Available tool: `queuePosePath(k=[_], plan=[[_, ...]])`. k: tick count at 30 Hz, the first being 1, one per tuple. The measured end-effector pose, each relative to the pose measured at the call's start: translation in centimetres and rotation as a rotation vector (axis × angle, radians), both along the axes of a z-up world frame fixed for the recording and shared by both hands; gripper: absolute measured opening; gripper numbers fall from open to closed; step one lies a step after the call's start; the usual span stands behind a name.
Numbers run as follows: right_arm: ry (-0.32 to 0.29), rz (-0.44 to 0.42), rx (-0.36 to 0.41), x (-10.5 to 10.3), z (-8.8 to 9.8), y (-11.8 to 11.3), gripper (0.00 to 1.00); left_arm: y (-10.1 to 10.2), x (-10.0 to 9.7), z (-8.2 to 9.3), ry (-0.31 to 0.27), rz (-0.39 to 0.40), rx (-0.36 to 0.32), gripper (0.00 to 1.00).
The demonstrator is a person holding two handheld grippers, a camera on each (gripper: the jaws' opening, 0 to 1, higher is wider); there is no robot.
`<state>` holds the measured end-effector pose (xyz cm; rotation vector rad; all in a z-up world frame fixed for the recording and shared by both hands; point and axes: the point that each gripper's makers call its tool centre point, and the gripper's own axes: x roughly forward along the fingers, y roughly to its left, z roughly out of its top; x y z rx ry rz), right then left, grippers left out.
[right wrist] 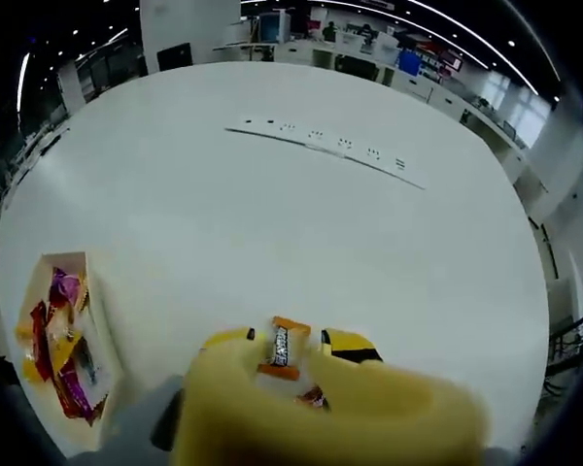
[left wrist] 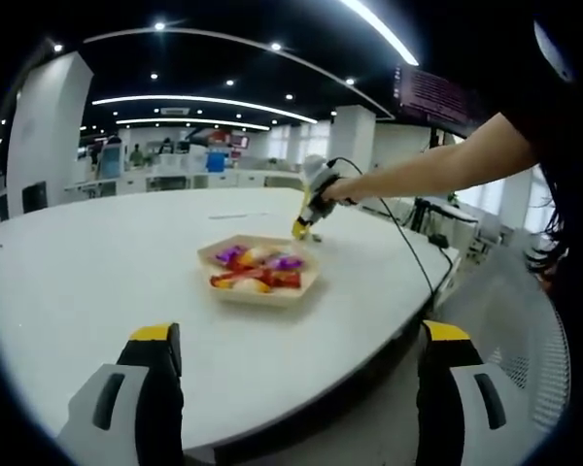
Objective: Place the target food into the container with the food tongs after gripping and lifting it, then release it inside without dropping or visibly crushing the food.
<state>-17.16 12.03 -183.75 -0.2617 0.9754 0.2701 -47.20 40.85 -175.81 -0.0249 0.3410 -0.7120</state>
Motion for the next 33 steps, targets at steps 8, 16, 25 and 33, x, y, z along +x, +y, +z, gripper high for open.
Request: queuePosePath(k=[8, 16, 25, 33], plan=[[-0.011, 0.013, -0.002, 0.0, 0.0, 0.1, 0.22, -0.1, 0.0, 0.3, -0.021, 0.005, -0.007, 0.99], [0.001, 0.017, 0.012, -0.6, 0.4, 0.1, 0.22, -0.1, -0.1, 0.3, -0.016, -0.001, -0.005, 0.98], [-0.007, 0.037, 0.036, -1.3, 3.1, 0.5, 0.22, -0.1, -0.1, 0.1, -0.012, -0.007, -0.003, 0.97], [-0.049, 0.051, 0.042, -2.2, 6.6, 0.2, 0.22, -0.2, -0.4, -0.2, 0.009, -0.025, 0.01, 0.96]])
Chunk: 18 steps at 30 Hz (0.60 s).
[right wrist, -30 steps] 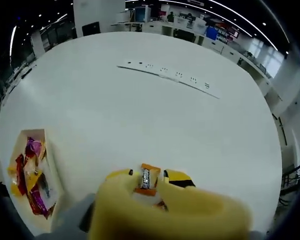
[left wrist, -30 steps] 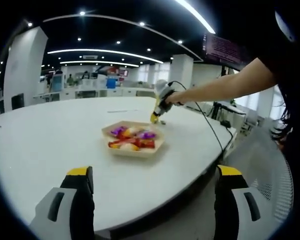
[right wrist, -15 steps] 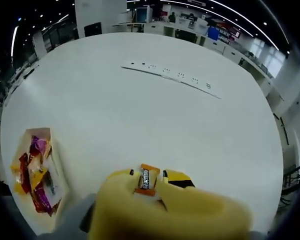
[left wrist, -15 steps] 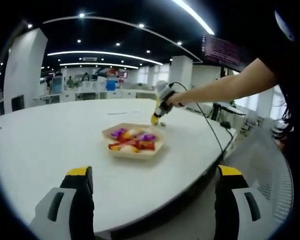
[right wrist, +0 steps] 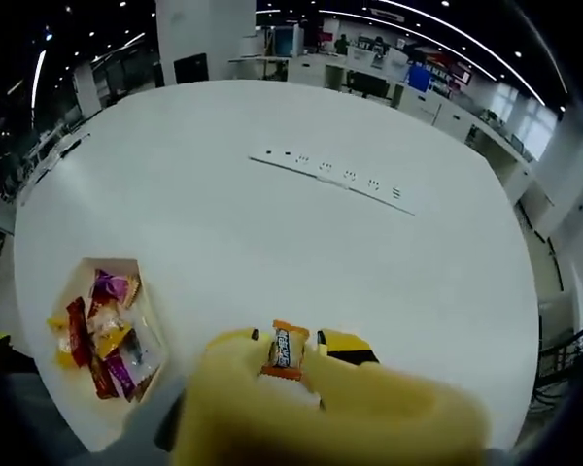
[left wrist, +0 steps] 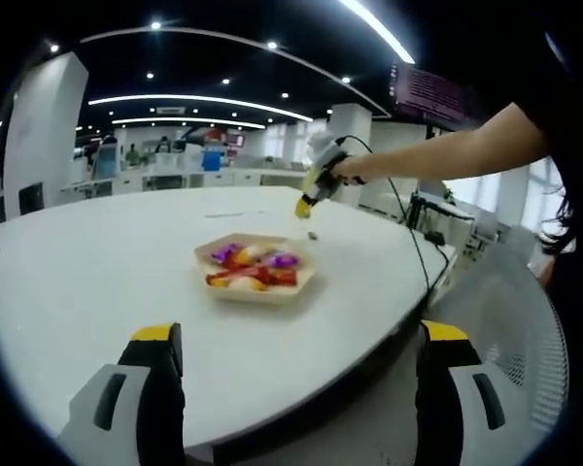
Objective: Place the target food into the container with the food tongs after gripping and lifting it, then release it inside without dropping or visibly crushing the food.
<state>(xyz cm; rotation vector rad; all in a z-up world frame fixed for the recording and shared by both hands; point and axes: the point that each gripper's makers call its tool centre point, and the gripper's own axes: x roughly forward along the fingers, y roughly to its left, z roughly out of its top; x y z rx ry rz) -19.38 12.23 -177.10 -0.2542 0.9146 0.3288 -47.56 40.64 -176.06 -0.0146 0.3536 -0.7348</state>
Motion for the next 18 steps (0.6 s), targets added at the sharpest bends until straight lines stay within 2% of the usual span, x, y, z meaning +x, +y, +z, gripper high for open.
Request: queuePosePath(k=[5, 12, 18], plan=[[-0.035, 0.001, 0.004, -0.5, 2.0, -0.3, 0.22, -0.1, -0.2, -0.1, 0.012, -0.005, 0.004, 0.96], [-0.053, 0.024, 0.023, -1.8, 4.7, -0.1, 0.23, -0.1, -0.2, -0.1, 0.011, -0.004, 0.006, 0.96], [-0.075, 0.053, -0.003, -2.3, 5.3, -0.4, 0.19, 0.0, -0.2, 0.3, -0.012, 0.009, -0.01, 0.97]])
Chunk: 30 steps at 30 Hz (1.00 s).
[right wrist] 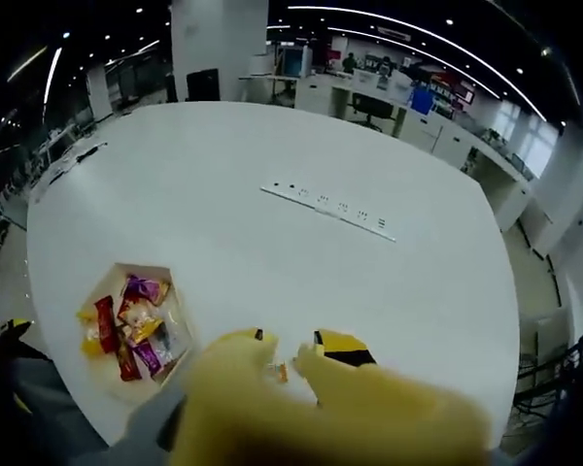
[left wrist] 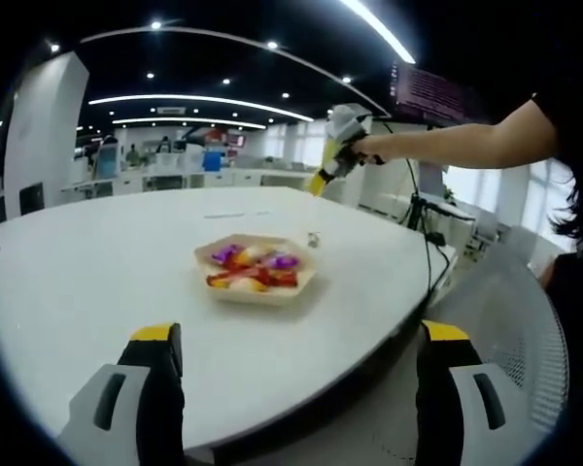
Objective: Place the target food into the container with the food tongs after gripping and lifting it, then release it inside without dropping or visibly crushing the food.
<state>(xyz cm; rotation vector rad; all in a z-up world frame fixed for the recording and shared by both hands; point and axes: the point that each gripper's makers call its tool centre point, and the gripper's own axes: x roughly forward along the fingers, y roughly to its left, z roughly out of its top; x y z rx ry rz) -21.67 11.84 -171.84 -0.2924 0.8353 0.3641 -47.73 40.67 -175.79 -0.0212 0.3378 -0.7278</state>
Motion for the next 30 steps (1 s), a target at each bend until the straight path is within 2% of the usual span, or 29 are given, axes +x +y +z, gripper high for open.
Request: queuePosePath(k=[10, 15, 30], plan=[[0.028, -0.012, 0.033, -1.0, -1.2, 0.0, 0.21, -0.1, 0.0, 0.1, -0.009, -0.001, -0.006, 0.97], [0.046, -0.011, 0.048, -1.7, -2.2, 0.8, 0.23, 0.0, 0.0, -0.1, -0.005, 0.0, -0.001, 0.97], [0.091, -0.016, 0.056, -1.8, -3.9, 1.4, 0.24, 0.1, 0.1, -0.2, 0.008, -0.005, 0.003, 0.96]])
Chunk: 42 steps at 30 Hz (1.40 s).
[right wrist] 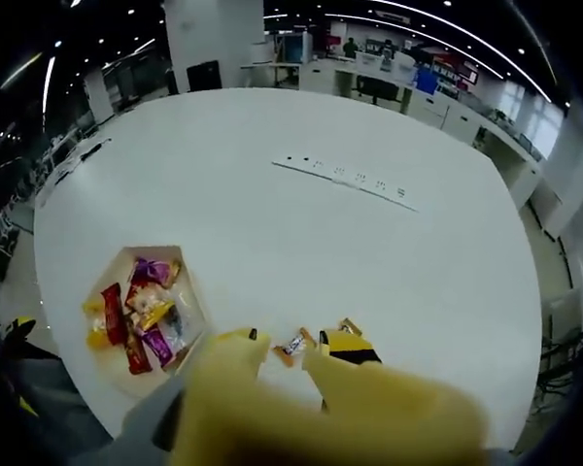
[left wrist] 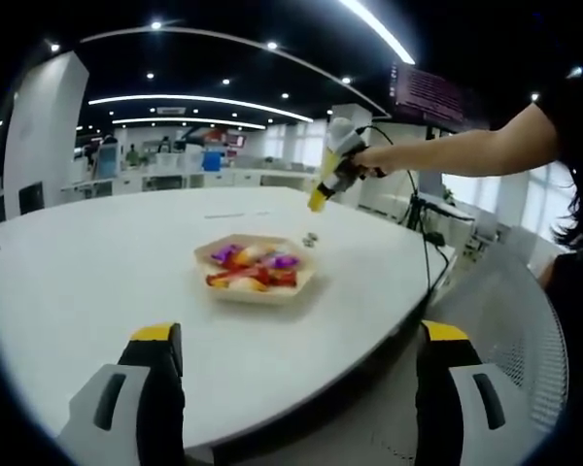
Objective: Place the target food into the container with the food tongs after gripping and lifting it, then release it inside without dropping or visibly crushing the food.
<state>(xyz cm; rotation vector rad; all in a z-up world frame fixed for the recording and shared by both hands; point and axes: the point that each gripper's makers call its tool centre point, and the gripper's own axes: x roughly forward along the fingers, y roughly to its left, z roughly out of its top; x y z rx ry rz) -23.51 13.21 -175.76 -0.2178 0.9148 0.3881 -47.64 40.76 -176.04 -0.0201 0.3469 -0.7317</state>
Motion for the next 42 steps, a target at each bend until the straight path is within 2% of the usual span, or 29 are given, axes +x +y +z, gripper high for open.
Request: queuePosePath(k=[12, 20, 32, 42], plan=[[0.011, -0.01, 0.019, 0.3, -0.3, -0.2, 0.24, 0.0, 0.0, 0.0, 0.006, 0.004, 0.001, 0.96], [0.033, -0.019, 0.033, 0.2, -1.4, 0.0, 0.25, 0.0, -0.1, -0.1, 0.009, 0.004, 0.003, 0.95], [0.088, -0.108, 0.052, 0.3, -4.7, -0.1, 0.25, -0.1, 0.0, 0.1, 0.003, -0.002, -0.003, 0.95], [0.097, -0.18, 0.055, 0.9, -6.4, -0.4, 0.26, -0.3, -0.1, 0.2, 0.0, -0.012, -0.008, 0.93]])
